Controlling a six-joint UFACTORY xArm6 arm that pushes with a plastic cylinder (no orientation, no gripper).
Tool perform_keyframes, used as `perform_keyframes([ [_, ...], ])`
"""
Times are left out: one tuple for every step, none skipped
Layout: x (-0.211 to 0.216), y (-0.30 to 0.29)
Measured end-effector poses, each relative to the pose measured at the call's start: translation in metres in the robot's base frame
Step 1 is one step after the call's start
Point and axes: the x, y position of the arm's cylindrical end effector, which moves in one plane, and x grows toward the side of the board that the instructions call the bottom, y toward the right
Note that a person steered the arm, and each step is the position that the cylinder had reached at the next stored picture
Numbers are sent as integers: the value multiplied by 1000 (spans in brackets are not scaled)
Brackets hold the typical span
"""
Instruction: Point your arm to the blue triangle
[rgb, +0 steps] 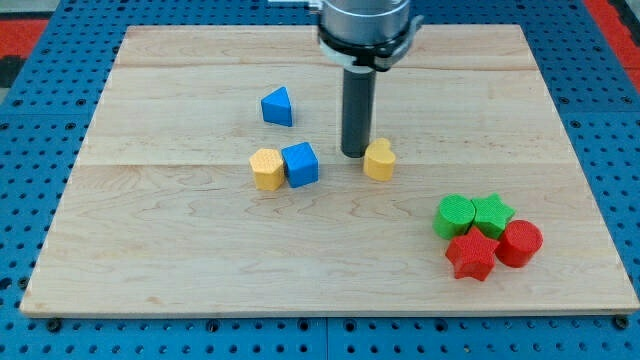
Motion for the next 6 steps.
perform_keyframes([
  [-3, 31],
  [48, 104],
  [59, 110],
  [20, 103],
  [-36, 82],
  [-91, 1],
])
